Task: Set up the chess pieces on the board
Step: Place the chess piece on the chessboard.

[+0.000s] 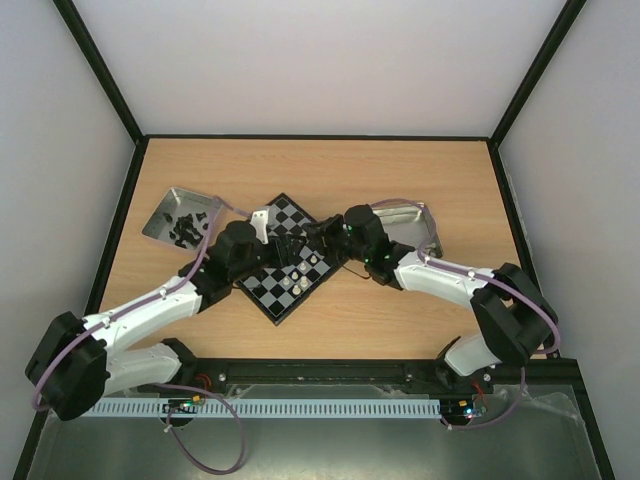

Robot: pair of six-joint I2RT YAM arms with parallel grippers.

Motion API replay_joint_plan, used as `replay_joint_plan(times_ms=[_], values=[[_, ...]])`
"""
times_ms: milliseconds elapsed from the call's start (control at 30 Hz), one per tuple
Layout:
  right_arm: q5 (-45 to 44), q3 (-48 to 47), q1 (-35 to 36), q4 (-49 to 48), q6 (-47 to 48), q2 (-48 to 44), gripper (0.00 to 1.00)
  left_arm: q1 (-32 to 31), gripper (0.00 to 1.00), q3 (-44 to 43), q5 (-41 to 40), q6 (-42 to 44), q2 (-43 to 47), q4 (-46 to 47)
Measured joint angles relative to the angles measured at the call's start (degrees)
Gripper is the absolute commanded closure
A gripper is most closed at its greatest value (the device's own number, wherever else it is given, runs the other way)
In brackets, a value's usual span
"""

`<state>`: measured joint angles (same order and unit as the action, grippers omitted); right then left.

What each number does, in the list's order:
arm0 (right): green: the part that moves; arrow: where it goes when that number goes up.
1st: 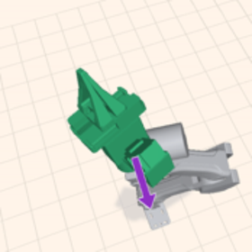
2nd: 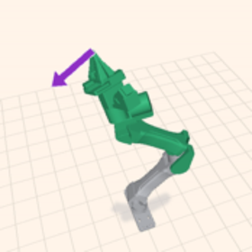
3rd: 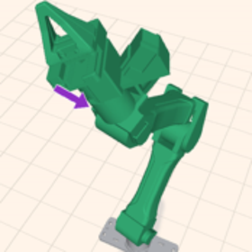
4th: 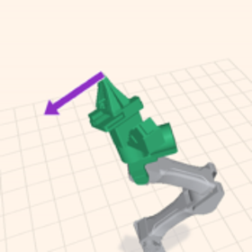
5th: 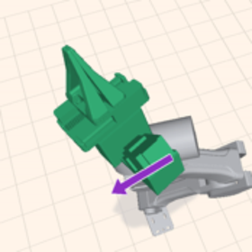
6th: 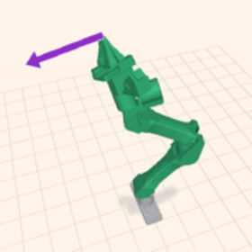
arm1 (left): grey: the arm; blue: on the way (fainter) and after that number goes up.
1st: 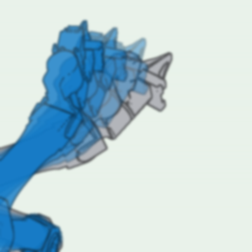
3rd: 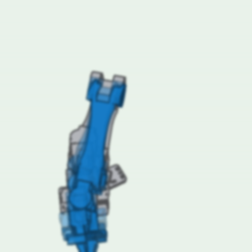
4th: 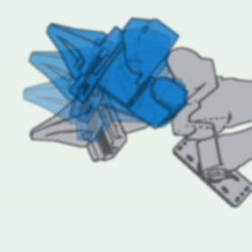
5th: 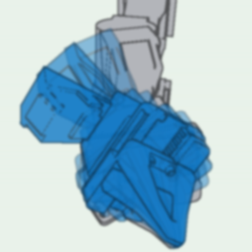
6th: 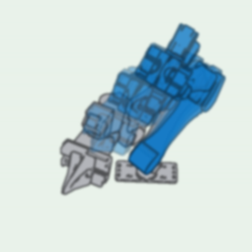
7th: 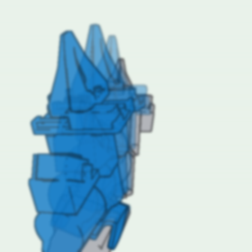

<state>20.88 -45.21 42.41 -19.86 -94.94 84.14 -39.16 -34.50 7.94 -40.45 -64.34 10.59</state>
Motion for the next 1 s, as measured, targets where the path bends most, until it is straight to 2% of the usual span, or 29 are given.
replay_joint_plan(times_ms=[133, 400, 533, 800, 933, 1000], values=[[0.2, 0.0, 0.9, -0.2, -2.6, 0.9, 0.90, -0.6, 0.58, 0.2, -0.7, -0.5, -0.8, 1.5], [0.8, 0.0, 1.2, -0.8, -4.8, 1.9, 0.90, -1.1, 0.68, 1.6, -1.5, -0.9, -1.7, 4.8], [1.4, 0.0, 1.5, -1.5, -5.3, 2.7, 0.90, -1.1, 0.78, 1.6, -1.5, -0.6, -2.4, 5.1], [2.7, -0.1, 1.5, -2.0, -5.6, 3.0, 0.89, -1.1, 0.77, 1.6, -1.3, 0.1, -3.6, 5.5], [3.0, -0.2, 1.6, -2.0, -5.5, 3.0, 0.88, -1.2, 0.89, 1.6, -1.2, 0.7, -4.0, 5.4], [2.7, -0.2, 1.5, -2.0, -5.2, 3.0, 0.83, -1.2, 0.93, 1.6, -1.8, 0.9, -3.9, 4.9]])
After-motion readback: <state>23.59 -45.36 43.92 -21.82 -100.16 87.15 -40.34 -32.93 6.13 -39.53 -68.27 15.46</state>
